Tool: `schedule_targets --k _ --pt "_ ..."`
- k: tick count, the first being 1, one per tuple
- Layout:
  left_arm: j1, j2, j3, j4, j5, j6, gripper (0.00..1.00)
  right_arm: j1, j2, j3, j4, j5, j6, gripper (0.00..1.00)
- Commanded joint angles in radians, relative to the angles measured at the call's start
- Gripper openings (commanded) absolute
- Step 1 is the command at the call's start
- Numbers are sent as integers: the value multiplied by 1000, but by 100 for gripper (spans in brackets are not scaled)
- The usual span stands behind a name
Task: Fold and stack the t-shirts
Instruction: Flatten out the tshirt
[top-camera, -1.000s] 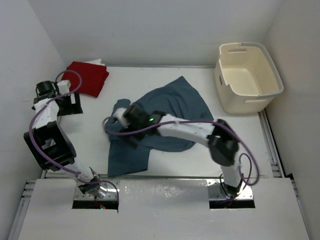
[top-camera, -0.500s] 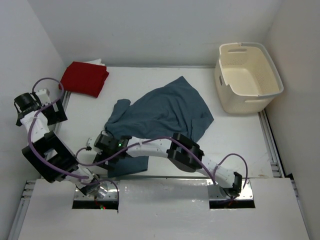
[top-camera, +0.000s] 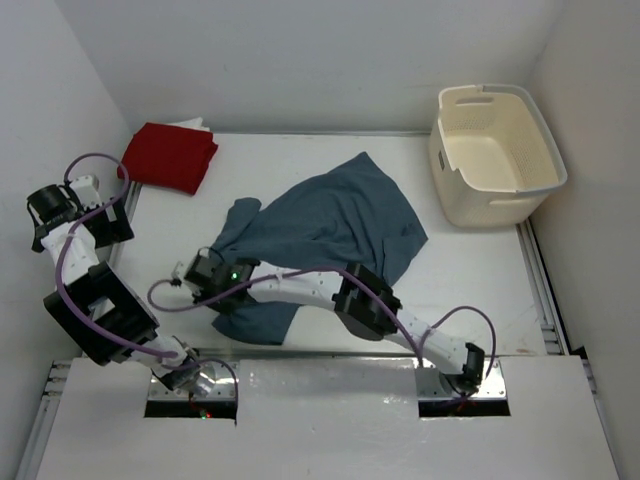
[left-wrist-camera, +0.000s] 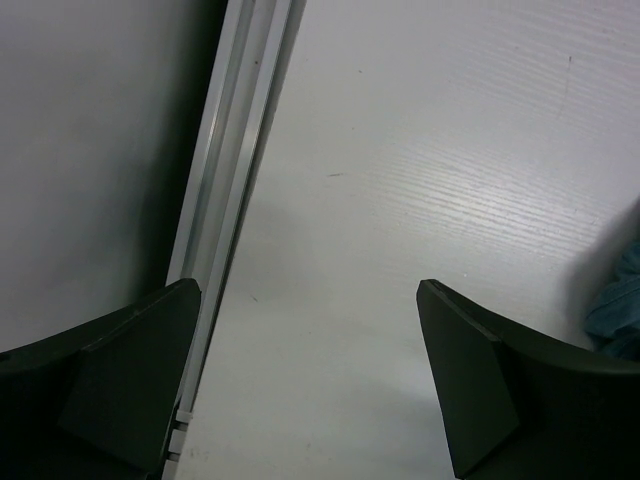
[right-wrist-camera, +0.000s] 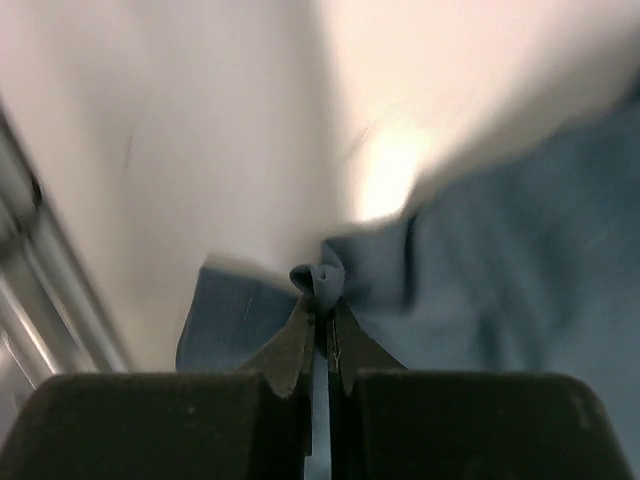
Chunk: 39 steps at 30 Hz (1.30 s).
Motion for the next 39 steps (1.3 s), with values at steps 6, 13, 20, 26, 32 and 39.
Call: schedule_targets --k 6,13,20,26,32,39 --pt "17 51 128 81 66 -134 88 -161 -179 335 602 -154 240 0" --pt "-58 157 391 124 126 -296 81 -472 -743 -34 704 203 177 0" --pt "-472 312 694 17 83 -225 77 -859 -1054 -467 376 349 269 0" --pt "-817 344 737 -87 167 -11 67 -872 -1138 -834 414 265 378 0" --pt "-1037 338 506 -94 125 208 77 -864 -1121 -937 434 38 364 0" --pt "-1124 545 682 73 129 73 80 -861 -1318 -1254 346 125 389 0"
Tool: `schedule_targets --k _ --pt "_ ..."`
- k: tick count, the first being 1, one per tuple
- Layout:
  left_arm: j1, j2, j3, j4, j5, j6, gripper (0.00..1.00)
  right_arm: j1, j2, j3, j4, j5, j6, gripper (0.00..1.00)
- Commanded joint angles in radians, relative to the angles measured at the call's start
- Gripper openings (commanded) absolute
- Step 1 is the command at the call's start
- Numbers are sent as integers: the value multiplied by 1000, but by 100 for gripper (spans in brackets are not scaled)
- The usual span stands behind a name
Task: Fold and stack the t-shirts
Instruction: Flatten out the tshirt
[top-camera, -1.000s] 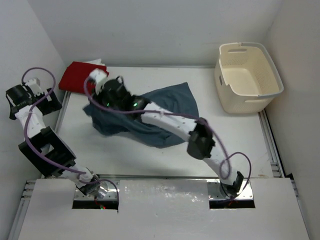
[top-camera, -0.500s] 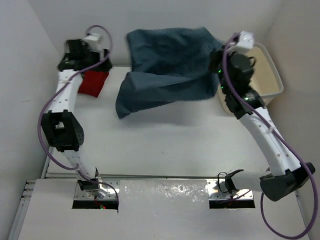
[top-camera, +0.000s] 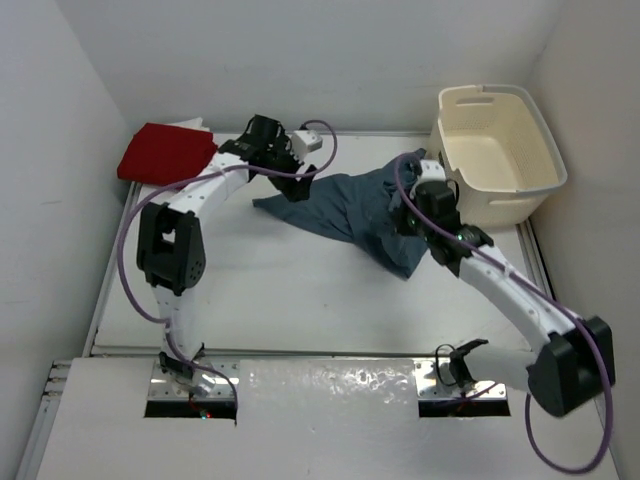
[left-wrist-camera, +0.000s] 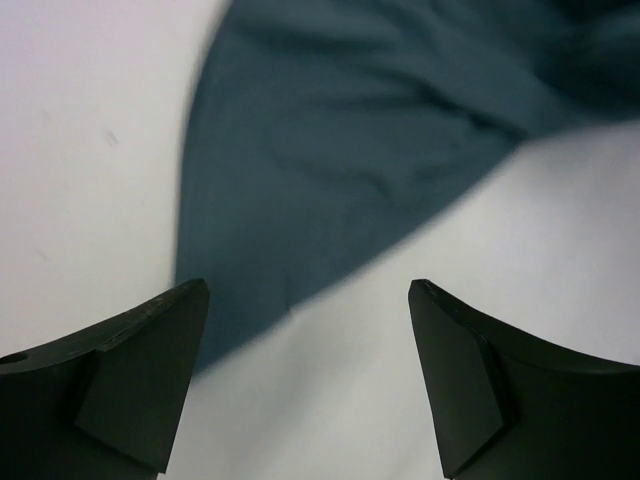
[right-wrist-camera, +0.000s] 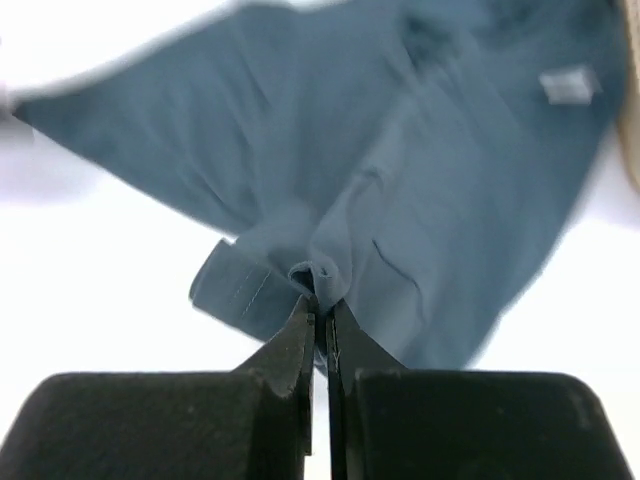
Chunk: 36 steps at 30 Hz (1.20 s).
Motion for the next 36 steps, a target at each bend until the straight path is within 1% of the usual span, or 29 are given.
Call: schedule_targets --k 1,2,3,4,5,6,7,9,10,12,13,15,16,18,19,20,21,22,23,24,25,26,27,29,31,32,33,35,36 --pt "-45 103 134 195 -14 -119 81 -2 -90 -124 -89 56 30 0" --pt "-53 179 212 233 -22 -150 82 -12 -126 -146 -176 103 53 0" --pt "-55 221 260 244 -22 -181 83 -22 -151 -175 -215 123 72 0" --pt "-61 272 306 246 -40 -227 88 -49 -177 -241 -250 137 88 0" --pt "-67 322 422 205 -55 -232 90 -63 -203 -270 -317 160 116 0" --pt "-88 443 494 156 -80 -226 91 -77 -238 -292 -351 168 127 0" --pt "-99 505 612 58 -154 -212 92 -101 -249 -324 -373 166 132 0" --pt "-114 606 651 -4 -192 -198 92 -120 -260 -343 -392 142 139 0" --pt "-116 609 629 -9 -225 -192 92 -131 -259 -355 -390 136 142 0" --pt "-116 570 474 34 -296 -178 92 -135 -262 -362 -373 130 153 0" --pt "-114 551 375 46 -362 -145 92 -138 -263 -363 -372 130 155 0" --pt "-104 495 284 36 -426 -85 90 -137 -272 -367 -375 130 155 0" --pt "-93 470 177 19 -477 -68 89 -138 -277 -372 -379 127 159 0" --pt "-47 369 40 17 -494 -25 86 -140 -305 -393 -373 105 167 0" --pt "0 331 -106 27 -512 -14 85 -140 -314 -399 -370 102 179 0" --pt "33 253 -176 33 -520 -5 84 -140 -323 -405 -367 97 184 0" --pt "66 216 -306 42 -528 18 81 -138 -334 -415 -362 85 190 0" --pt "132 174 -365 62 -535 35 80 -138 -348 -419 -344 71 193 0" --pt "158 95 -410 68 -532 76 80 -138 -354 -428 -321 58 184 0" --pt "177 53 -469 70 -482 98 80 -138 -354 -433 -300 12 172 0" --pt "188 7 -484 70 -445 116 82 -137 -343 -438 -257 -19 152 0" --pt "183 -80 -485 68 -378 135 83 -135 -331 -439 -240 -45 144 0" --pt "179 -116 -456 70 -244 145 86 -135 -316 -438 -222 -74 138 0" --pt "160 -174 -397 77 -110 126 88 -134 -259 -435 -165 -158 129 0" --pt "160 -170 -279 92 27 20 88 -129 -224 -421 -114 -183 132 0" --pt "162 -156 -249 106 58 -21 88 -129 -193 -418 -99 -230 135 0" --pt "162 -153 -217 169 101 -99 88 -128 -182 -416 -86 -241 139 0" --pt "159 -122 -206 249 113 -179 88 -128 -165 -418 -57 -257 150 0" --pt "151 -93 -154 267 39 -248 87 -129 -156 -419 -50 -257 150 0"
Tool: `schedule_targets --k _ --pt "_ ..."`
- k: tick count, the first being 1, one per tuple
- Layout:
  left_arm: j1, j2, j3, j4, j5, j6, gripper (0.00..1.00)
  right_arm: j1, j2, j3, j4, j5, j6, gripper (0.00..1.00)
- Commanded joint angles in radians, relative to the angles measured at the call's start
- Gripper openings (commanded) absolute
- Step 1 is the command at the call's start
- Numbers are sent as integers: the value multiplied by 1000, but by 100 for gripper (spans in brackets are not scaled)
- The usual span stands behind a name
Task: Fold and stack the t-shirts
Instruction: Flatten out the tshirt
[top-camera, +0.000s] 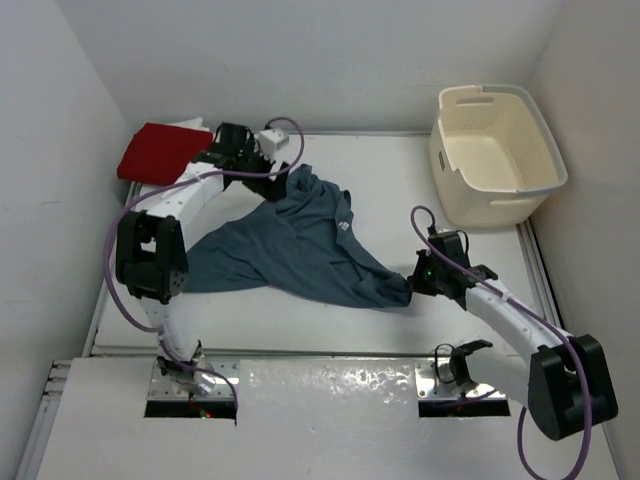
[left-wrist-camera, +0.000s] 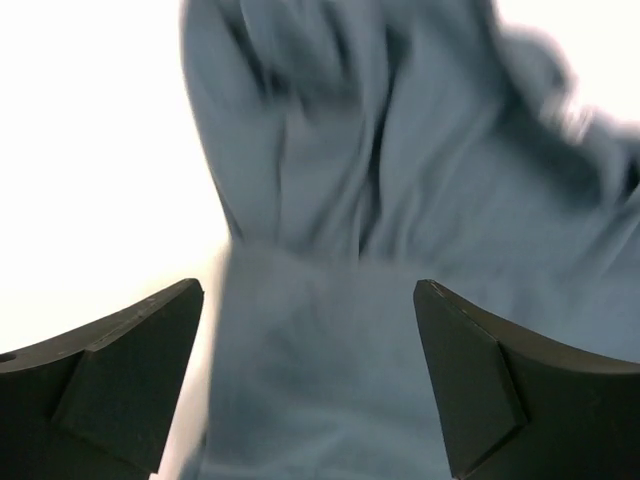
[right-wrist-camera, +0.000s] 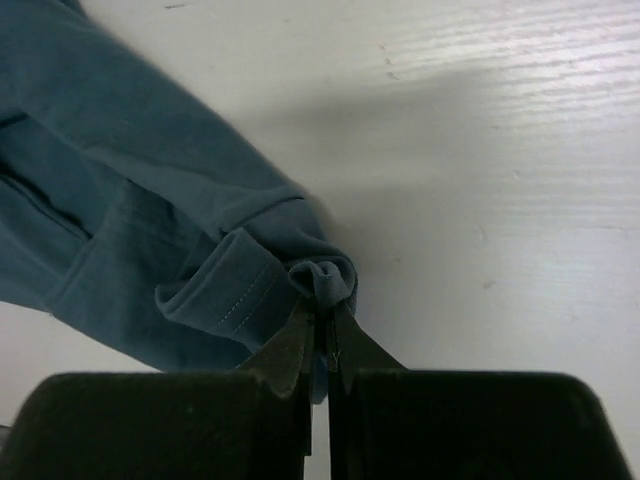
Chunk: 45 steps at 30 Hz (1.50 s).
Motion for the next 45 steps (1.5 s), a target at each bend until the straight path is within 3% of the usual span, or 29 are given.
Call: schedule_targets --k 1,3,5,12,18,20,23,24,25,30,32,36,37,39,42,45 --pt "-23 49 132 77 19 -184 85 5 10 19 106 -68 5 0" --pt "-26 208 308 -85 -129 -227 82 5 1 22 102 -48 2 0" --pt "-12 313 381 -151 -170 -249 80 5 -8 24 88 -30 -12 0" --pt "-22 325 321 -116 -268 -241 74 5 -40 19 54 2 -34 0" --pt "-23 284 202 -54 -215 -235 66 5 -56 17 43 27 -37 0" --pt "-23 288 176 -14 -201 -233 54 5 -56 17 42 29 -37 0" --pt "-25 317 183 -17 -212 -233 22 5 -46 22 23 25 -37 0" --pt "-25 316 186 -20 -210 -233 5 5 -45 22 22 25 -38 0" --pt "-25 311 183 -23 -213 -227 0 5 -46 24 25 25 -35 0" --pt "-17 249 246 -17 -233 -204 0 5 33 79 115 -7 -24 0" --pt "-14 256 370 -20 -270 -178 0 3 176 227 128 -11 -70 0" --pt "-12 323 696 -49 -290 -140 0 -47 452 755 109 -31 -121 0" --pt "-12 337 835 -41 -293 -128 0 -79 499 854 102 -36 -110 0" --pt "-12 345 942 -2 -282 -114 0 -107 596 1110 57 -19 -115 0" --pt "-12 252 937 164 -252 -68 0 -123 598 1296 23 73 -184 0" --pt "-12 224 967 136 -215 -22 0 -121 496 1260 8 116 -254 0"
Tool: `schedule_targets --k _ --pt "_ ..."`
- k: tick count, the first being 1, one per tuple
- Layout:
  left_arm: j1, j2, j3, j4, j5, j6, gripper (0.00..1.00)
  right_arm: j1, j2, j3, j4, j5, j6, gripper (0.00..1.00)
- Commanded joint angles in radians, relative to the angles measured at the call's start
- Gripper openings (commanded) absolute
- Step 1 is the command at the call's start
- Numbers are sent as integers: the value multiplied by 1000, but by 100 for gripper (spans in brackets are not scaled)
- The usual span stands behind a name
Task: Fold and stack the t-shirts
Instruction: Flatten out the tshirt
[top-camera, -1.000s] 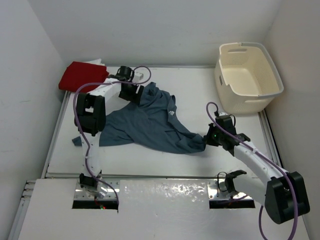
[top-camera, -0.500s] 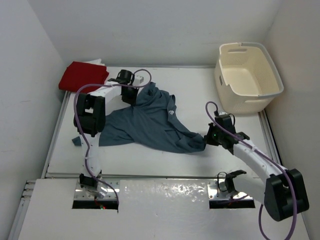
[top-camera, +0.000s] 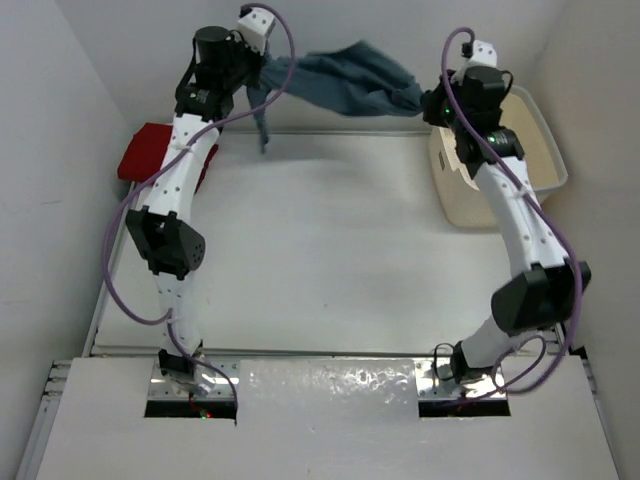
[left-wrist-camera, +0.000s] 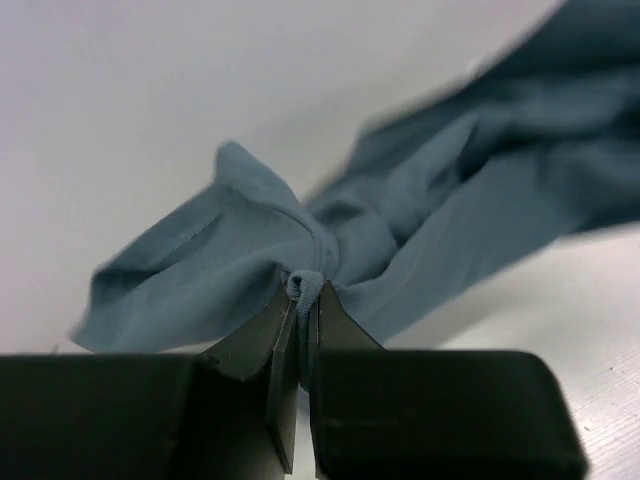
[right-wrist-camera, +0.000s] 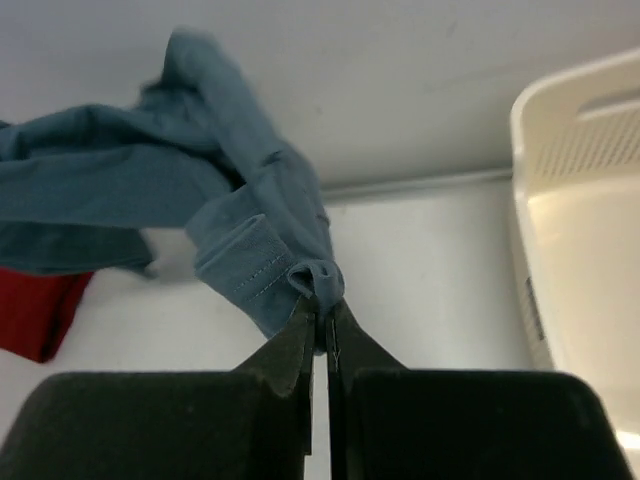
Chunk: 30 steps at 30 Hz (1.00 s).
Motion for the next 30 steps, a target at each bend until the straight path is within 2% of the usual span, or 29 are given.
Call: schedule_targets --k 1,6,8,13,14,17,19,20,21,22,23,24,25,26,27,30 --pt "5 -67 18 39 77 90 0 3 -160 -50 -6 59 -77 0" --pt "11 -171 -175 -42 80 171 0 28 -404 -471 124 -79 33 0" --pt "13 -191 -193 -62 76 182 0 48 -447 -588 138 -108 72 0" --pt "13 -164 -162 -119 109 199 0 120 -538 -694 114 -112 119 0" --pt "11 -152 -167 -151 129 206 3 131 -561 -716 109 -105 127 0" --pt "11 -130 -232 -364 260 266 22 189 -611 -846 95 -75 156 0" --pt "13 -182 -411 -493 319 311 29 227 -637 -969 94 -72 202 0" --pt "13 -207 -488 -534 342 346 39 232 -666 -1007 92 -75 225 0" --pt "13 -236 -629 -589 356 410 44 232 -686 -1083 91 -69 258 0" --pt "17 -298 -691 -602 355 430 46 232 -706 -1118 86 -58 271 0" --pt "25 -328 -782 -614 350 455 55 232 -728 -1145 86 -52 280 0" --pt "46 -358 -814 -597 329 452 56 232 -760 -1185 85 -46 291 0" --pt "56 -406 -834 -578 311 434 63 232 -769 -1198 74 -46 293 0" --pt "63 -423 -855 -552 292 385 66 232 -772 -1207 68 -46 293 0" --pt "64 -435 -860 -498 245 349 66 232 -768 -1210 63 -46 291 0" --pt "50 -409 -836 -400 231 170 62 232 -742 -1222 58 -53 283 0"
